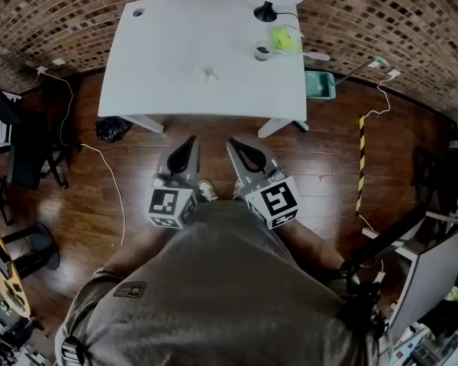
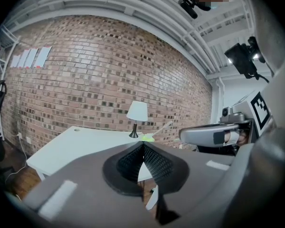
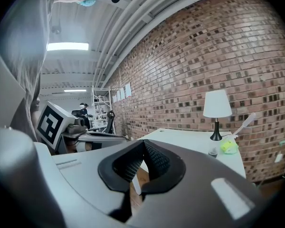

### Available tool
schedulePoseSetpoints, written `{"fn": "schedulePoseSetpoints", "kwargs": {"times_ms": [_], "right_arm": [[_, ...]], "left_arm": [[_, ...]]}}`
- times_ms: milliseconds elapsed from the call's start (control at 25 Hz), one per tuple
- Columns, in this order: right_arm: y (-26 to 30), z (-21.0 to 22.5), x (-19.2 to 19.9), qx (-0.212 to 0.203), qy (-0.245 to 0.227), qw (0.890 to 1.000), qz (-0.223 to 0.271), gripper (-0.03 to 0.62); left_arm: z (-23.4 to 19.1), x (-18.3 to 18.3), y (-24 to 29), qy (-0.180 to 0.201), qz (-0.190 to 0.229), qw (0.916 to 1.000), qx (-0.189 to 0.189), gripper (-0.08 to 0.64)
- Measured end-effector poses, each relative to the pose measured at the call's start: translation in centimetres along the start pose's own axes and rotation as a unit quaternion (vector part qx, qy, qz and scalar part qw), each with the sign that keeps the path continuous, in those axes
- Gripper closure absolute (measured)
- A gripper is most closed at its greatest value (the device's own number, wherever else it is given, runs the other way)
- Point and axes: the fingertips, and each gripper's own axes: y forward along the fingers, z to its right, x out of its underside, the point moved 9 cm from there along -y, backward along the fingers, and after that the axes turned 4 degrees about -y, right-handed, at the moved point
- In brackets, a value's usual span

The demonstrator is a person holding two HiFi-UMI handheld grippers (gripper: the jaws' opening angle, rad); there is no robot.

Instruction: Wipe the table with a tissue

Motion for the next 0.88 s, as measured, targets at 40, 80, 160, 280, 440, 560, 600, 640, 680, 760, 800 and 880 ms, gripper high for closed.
{"fn": "schedulePoseSetpoints", "kwargs": {"times_ms": [40, 80, 160, 280, 440, 560, 600, 640, 680, 760, 800, 880], "right_arm": [[-0.06, 0.03, 0.05, 0.0, 0.0, 1.0, 0.001, 0.583], [-0.14, 0.0, 0.09, 0.0, 0.0, 1.0, 0.001, 0.583], [-0.35, -0.1, 0.13, -0.001, 0.0, 1.0, -0.001, 0.583], [-0.59, -0.26, 0.31, 0.0, 0.0, 1.0, -0.005, 0.583], [-0.64, -0.4, 0.64, 0.001, -0.003, 1.0, -0.013, 0.583], [-0.7, -0.62, 0.86, 0.002, 0.0, 1.0, -0.025, 0.583], [-0.75, -0.71, 0.8, 0.002, 0.0, 1.0, -0.029, 0.583], [-0.81, -0.79, 0.64, 0.002, -0.002, 0.999, -0.034, 0.583], [-0.84, -0.84, 0.52, 0.002, -0.005, 0.999, -0.036, 0.583], [-0.83, -0.88, 0.46, 0.003, -0.007, 0.999, -0.034, 0.583], [-0.82, -0.9, 0.39, 0.003, -0.008, 0.999, -0.035, 0.583], [-0.8, -0.96, 0.33, 0.003, -0.007, 0.999, -0.039, 0.583]], "left_arm": [[0.03, 0.04, -0.05, 0.002, -0.001, 1.0, -0.002, 0.558], [0.06, 0.06, -0.15, 0.004, -0.005, 1.0, -0.005, 0.558], [0.27, -0.04, -0.36, 0.011, -0.008, 0.9999, -0.008, 0.558], [0.57, -0.26, -0.54, 0.018, -0.006, 0.9998, -0.005, 0.558], [0.5, -0.18, -0.67, 0.019, -0.008, 0.9998, -0.003, 0.558], [0.48, -0.18, -0.73, 0.019, -0.009, 0.9998, -0.001, 0.558], [0.5, -0.21, -0.76, 0.019, -0.009, 0.9998, -0.001, 0.558], [0.51, -0.25, -0.78, 0.019, -0.01, 0.9998, -0.001, 0.558], [0.53, -0.28, -0.8, 0.019, -0.01, 0.9998, -0.001, 0.558], [0.52, -0.3, -0.82, 0.019, -0.011, 0.9998, 0.0, 0.558], [0.5, -0.29, -0.81, 0.019, -0.011, 0.9998, 0.001, 0.558], [0.41, -0.22, -0.82, 0.019, -0.012, 0.9998, 0.002, 0.558]]}}
